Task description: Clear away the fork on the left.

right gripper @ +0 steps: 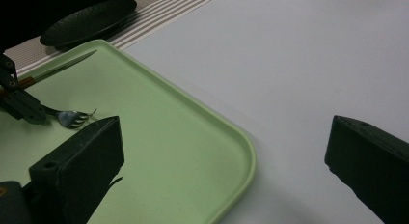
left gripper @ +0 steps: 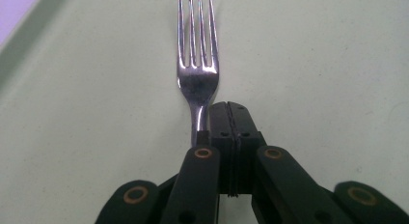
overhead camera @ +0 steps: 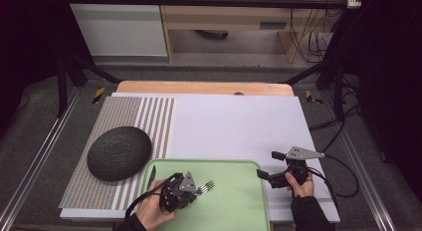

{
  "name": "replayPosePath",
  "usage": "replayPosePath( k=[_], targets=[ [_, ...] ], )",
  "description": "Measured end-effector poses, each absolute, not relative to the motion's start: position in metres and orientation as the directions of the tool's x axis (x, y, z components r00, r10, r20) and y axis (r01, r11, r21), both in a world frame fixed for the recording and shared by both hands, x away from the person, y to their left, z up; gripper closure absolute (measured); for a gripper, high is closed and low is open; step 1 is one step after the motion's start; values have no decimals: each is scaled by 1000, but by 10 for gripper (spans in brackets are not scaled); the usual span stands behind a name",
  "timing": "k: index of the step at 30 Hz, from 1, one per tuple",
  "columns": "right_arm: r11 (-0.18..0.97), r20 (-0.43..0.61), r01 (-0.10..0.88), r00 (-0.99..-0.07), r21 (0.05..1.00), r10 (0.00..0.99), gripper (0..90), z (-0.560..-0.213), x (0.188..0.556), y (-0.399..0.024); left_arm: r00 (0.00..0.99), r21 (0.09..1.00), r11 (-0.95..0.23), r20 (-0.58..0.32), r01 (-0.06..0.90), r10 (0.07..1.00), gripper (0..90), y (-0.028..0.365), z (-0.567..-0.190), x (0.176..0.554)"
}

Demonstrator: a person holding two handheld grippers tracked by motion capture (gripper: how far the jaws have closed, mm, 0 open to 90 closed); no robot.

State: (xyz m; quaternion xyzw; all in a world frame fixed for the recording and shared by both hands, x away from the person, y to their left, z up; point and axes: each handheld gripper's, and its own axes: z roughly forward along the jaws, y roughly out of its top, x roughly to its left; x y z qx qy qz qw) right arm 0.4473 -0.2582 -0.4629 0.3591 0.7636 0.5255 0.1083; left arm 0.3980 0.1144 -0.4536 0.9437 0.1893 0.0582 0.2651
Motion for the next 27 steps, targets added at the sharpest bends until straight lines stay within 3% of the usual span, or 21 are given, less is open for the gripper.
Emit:
replayPosePath(
  k=[27],
  targets=[
    [188,214,436,-719,880,661,7,-463,447,-258,900,519,-779,40,351,433,896,137,-451,408]
  ],
)
